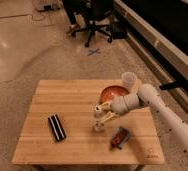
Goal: Stand the bottle upright
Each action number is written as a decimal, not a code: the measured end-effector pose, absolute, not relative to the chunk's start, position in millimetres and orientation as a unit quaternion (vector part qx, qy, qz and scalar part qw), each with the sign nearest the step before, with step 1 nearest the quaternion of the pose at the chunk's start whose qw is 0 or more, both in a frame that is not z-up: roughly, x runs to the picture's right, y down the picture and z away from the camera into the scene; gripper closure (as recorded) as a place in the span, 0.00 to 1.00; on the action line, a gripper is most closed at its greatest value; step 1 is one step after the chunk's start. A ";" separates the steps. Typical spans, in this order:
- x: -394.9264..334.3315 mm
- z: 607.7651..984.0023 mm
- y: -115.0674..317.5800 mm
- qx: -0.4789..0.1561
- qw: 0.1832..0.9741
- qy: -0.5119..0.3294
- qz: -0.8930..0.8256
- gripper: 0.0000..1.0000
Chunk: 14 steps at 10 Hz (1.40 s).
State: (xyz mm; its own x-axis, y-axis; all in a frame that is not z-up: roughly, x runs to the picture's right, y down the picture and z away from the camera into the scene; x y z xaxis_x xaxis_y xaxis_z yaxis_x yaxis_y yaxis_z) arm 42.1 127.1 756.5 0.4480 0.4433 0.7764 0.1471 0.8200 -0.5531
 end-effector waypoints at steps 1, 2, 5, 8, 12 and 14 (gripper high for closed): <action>41.8 756.6 128.5 -0.287 0.800 -0.518 0.097 0.48; 42.9 756.7 129.0 -0.287 0.799 -0.519 0.100 0.38; 45.2 756.4 129.7 -0.288 0.797 -0.521 0.106 0.20; 46.6 756.2 130.9 -0.289 0.795 -0.522 0.110 0.20; 50.0 756.3 131.5 -0.286 0.796 -0.522 0.112 0.20; 48.2 756.5 131.4 -0.287 0.795 -0.522 0.111 0.20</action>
